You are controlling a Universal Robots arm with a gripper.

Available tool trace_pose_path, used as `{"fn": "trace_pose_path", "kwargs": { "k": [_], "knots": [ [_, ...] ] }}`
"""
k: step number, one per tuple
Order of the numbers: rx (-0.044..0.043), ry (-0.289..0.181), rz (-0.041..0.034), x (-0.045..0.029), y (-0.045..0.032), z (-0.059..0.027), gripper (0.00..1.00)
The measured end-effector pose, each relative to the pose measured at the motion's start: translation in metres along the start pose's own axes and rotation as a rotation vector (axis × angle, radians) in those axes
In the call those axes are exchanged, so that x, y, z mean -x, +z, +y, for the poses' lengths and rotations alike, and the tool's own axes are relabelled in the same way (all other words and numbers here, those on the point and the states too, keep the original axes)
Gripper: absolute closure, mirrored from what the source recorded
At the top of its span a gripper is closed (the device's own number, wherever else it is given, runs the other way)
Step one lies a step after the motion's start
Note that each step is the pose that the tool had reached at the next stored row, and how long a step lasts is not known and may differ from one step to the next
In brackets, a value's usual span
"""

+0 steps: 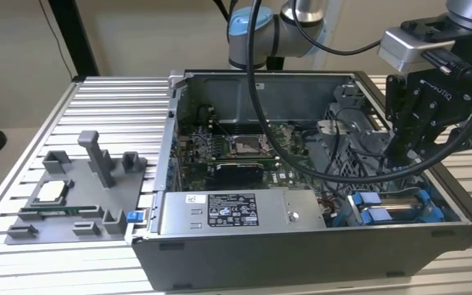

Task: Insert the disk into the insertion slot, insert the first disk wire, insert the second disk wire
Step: 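Insert the first disk wire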

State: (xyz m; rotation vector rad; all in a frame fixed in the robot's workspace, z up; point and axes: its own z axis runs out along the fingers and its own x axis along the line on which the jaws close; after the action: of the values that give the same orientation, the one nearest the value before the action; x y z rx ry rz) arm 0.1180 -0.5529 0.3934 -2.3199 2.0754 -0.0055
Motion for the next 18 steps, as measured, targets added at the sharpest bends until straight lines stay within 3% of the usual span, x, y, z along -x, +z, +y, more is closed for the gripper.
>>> {"fn": "trace_pose_path", "kwargs": {
  "k": [7,8,18],
  "knots": [
    [0.0000,0.000,0.0002,0.0000,0.0014,0.0004,0.00],
    [0.0000,0.000,0.0002,0.0000,0.0015,0.0004,1.00],
    [0.0000,0.000,0.0001,0.0000,0.0017,0.0005,1.00]
  ]
}}
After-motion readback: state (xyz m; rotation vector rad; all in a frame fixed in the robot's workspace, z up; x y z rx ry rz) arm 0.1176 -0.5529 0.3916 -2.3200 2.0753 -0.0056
